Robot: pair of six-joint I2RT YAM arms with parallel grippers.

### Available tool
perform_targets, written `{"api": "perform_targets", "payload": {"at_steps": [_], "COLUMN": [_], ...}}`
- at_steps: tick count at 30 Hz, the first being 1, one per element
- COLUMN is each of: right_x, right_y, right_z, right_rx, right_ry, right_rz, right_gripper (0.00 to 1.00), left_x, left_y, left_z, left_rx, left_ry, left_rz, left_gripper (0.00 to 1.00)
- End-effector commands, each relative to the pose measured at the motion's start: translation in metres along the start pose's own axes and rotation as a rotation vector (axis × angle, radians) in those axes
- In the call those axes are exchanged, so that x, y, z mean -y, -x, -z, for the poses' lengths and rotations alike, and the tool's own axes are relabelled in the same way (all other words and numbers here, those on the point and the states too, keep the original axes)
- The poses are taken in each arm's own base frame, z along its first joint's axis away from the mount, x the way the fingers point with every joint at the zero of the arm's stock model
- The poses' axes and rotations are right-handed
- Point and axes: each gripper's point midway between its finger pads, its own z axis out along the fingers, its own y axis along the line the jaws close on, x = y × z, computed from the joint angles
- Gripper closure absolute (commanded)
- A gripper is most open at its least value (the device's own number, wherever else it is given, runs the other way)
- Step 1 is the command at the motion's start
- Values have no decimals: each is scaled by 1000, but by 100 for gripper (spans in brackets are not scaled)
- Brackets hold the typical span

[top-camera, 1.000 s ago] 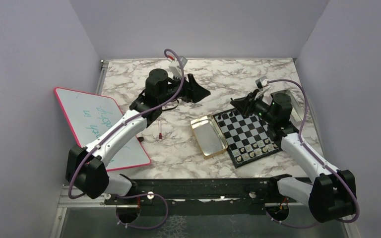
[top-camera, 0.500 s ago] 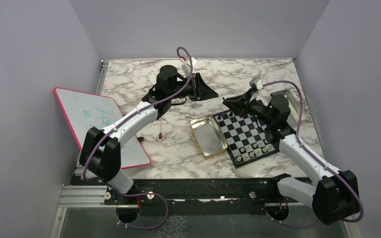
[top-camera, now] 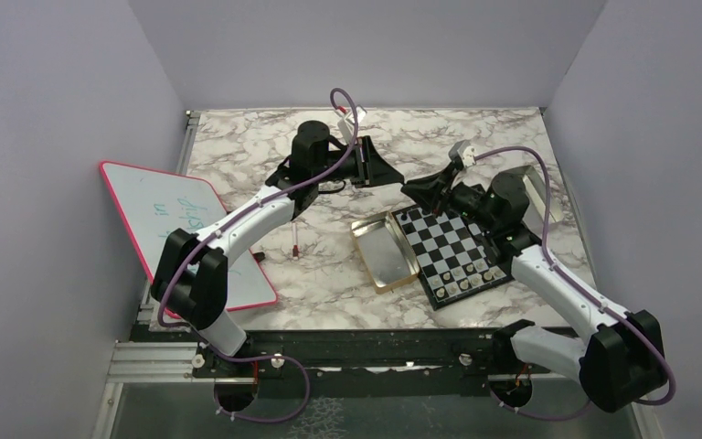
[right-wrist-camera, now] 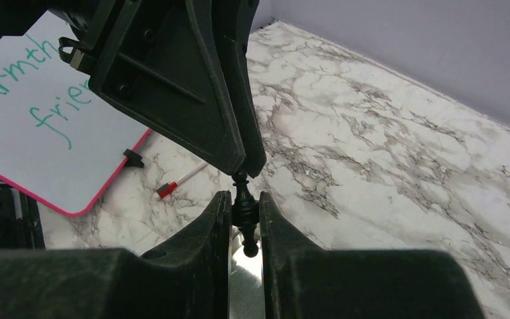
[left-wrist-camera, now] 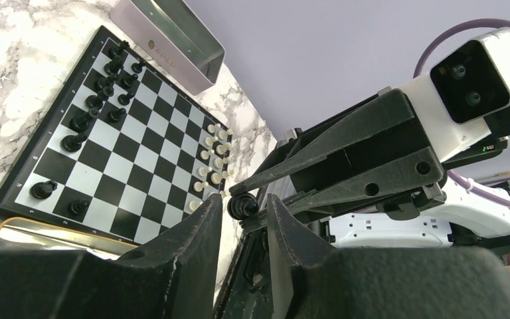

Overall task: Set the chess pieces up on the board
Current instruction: Pick up the chess piece from the storage box.

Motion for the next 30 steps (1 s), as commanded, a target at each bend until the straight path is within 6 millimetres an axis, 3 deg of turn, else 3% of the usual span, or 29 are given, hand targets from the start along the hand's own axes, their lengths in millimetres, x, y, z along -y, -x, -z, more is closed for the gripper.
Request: {"api": "perform_targets", "payload": {"at_steps": [1, 7, 30], "right_x": [4, 4, 2], "right_y": [12, 6, 0], "right_z": [-5, -8, -16], "right_rx": [15, 5, -24], "right_ry": [-24, -25, -7], "right_rz": [27, 18, 3], "right_gripper": [86, 86, 86], "left_x": [7, 7, -7], "left_y": [3, 1, 0], "left_z": [0, 0, -2], "left_rx": [-11, -19, -45], "left_ry": [-43, -50, 4], "left_rz": [-17, -27, -100], "left_gripper": [69, 75, 79]}}
